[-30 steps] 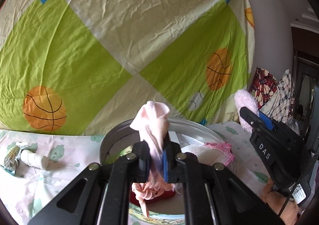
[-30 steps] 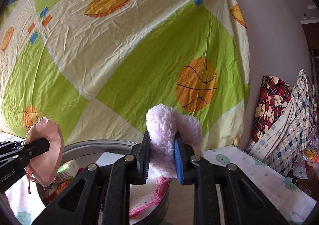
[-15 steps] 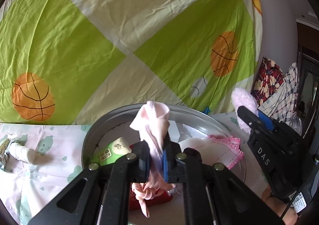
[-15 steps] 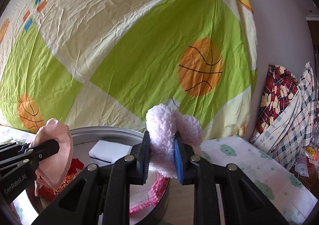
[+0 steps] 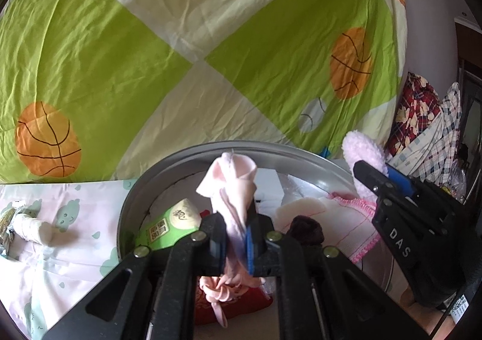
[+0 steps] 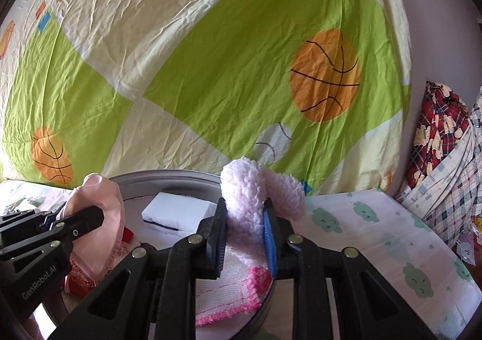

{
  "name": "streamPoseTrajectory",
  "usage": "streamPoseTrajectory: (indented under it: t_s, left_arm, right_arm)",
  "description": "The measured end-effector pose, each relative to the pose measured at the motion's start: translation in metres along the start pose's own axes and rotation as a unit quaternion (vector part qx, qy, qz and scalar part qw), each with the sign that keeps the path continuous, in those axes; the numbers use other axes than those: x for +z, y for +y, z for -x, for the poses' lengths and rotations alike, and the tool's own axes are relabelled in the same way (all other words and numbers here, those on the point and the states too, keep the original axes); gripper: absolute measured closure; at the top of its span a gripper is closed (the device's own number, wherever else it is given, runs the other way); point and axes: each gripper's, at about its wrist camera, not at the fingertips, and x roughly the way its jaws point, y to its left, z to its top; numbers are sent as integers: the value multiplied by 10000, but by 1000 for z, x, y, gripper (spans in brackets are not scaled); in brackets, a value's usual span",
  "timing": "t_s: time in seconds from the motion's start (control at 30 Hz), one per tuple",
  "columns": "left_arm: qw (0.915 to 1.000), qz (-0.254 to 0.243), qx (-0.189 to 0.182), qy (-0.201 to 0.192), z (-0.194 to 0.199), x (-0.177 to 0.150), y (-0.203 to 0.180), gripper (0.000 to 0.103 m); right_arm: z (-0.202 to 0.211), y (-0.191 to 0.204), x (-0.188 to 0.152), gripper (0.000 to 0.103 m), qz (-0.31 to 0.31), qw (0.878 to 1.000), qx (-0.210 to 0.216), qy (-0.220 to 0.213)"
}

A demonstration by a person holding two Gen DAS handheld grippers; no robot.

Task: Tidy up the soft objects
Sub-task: 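Carry the puff and pink cloth over the tin and open both tools, then withdraw both tools from the tin toward the remaining items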

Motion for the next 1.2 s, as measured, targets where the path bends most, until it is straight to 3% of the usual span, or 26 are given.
streamPoseTrajectory:
  t_s: [0.13, 0.17, 0.2, 0.23, 0.27, 0.3, 0.37, 0.43, 0.67, 1.0, 1.2]
  left_arm:
    - [9999, -12, 97, 55, -3, -1, 1, 93]
    - [9999, -14, 132, 37, -2, -2, 1, 81]
    - [9999, -27, 156, 33, -1, -2, 1, 49]
    - [9998, -24, 187, 25, 1, -1, 1, 29]
    - [9996, 0, 269, -29, 4, 0, 0, 12]
    - [9986, 82, 482, -182, 10, 1, 3, 0]
    - [9963, 176, 614, -581, 25, 2, 6, 0]
    - [9955, 179, 570, -730, 34, 5, 8, 0]
    - [9944, 49, 861, -618, 40, 6, 9, 0]
    - [9900, 19, 1284, -582, 50, -10, 21, 0]
    - [9839, 55, 1644, -698, 64, -18, 39, 0]
  right_arm:
    - [-1, 5, 0, 75, 90, 9999, 97, 47]
    - [0, 6, -1, 71, 104, 9999, 124, 24]
    - [2, 6, -1, 62, 106, 9998, 144, 1]
    - [3, 6, -1, 54, 93, 9999, 141, -22]
    - [4, 5, -1, 37, 51, 9999, 124, -60]
    - [6, 2, -1, 30, -50, 9999, 5, -125]
    - [10, -7, 0, 23, -269, 9991, 176, -275]
    - [13, -14, 2, 23, -505, 9975, 337, -351]
    - [23, -21, 4, 23, -882, 9933, 502, -546]
    - [34, -15, 0, 22, -865, 9935, 324, -667]
    - [55, -10, -5, 22, -768, 9908, 64, -1112]
